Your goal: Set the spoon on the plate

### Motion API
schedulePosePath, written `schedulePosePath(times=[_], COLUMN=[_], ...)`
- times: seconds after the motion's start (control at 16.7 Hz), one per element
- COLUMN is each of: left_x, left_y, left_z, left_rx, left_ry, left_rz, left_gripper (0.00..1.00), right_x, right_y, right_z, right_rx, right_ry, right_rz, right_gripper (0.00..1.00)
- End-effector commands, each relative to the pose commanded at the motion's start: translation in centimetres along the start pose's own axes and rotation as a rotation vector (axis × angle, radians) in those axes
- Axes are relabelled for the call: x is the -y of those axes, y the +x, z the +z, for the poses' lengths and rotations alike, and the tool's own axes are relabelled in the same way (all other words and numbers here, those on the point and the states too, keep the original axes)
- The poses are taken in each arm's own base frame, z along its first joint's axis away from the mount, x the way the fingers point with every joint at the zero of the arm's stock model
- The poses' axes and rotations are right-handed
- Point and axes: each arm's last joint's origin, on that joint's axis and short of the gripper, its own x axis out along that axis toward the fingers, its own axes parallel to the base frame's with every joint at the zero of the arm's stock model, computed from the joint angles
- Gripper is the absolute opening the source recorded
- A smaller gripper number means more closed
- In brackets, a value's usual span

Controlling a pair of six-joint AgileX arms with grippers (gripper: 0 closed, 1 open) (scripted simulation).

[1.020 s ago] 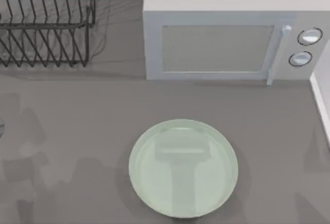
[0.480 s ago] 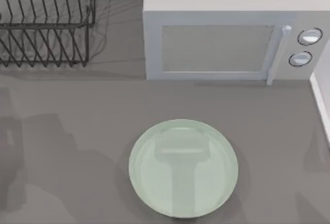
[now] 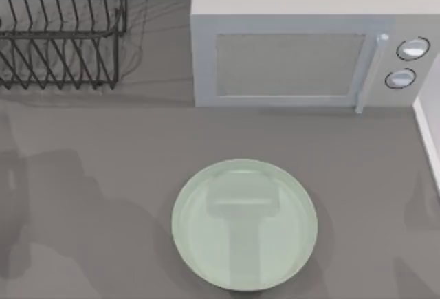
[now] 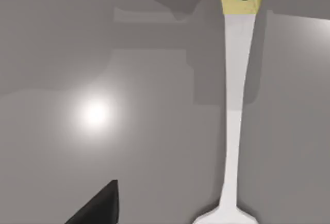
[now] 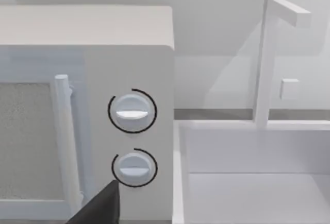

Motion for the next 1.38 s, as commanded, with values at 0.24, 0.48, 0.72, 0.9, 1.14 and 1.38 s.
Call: schedulePosePath(times=[0.24, 0.48, 0.72, 0.9, 1.14, 1.38], left_x=[-0.3, -0.3, 0.0, 0.0, 0.0, 0.0], left_y=[3.2, 8.1, 9.9, 9.9, 9.9, 9.9], left_z=[-0.1, -0.2, -0.2, -0.2, -0.2, -0.2], left_rx=[-0.001, -0.001, -0.001, -0.001, -0.001, -0.001], left_ry=[-0.004, -0.004, -0.003, -0.003, -0.003, -0.003], left_rz=[-0.001, 0.006, -0.002, -0.002, -0.002, -0.002], left_gripper=[1.00, 1.00, 1.00, 1.00, 0.70, 0.40], right_x=[0.0, 0.0, 0.0, 0.0, 0.0, 0.0], right_y=[0.0, 0.0, 0.0, 0.0, 0.0, 0.0], right_z=[0.0, 0.0, 0.0, 0.0, 0.0, 0.0], right_rx=[0.000, 0.000, 0.000, 0.000, 0.000, 0.000], right_ry=[0.000, 0.000, 0.000, 0.000, 0.000, 0.000], right_rz=[0.000, 0.000, 0.000, 0.000, 0.000, 0.000], right_gripper=[1.00, 1.00, 1.00, 1.00, 1.00, 1.00])
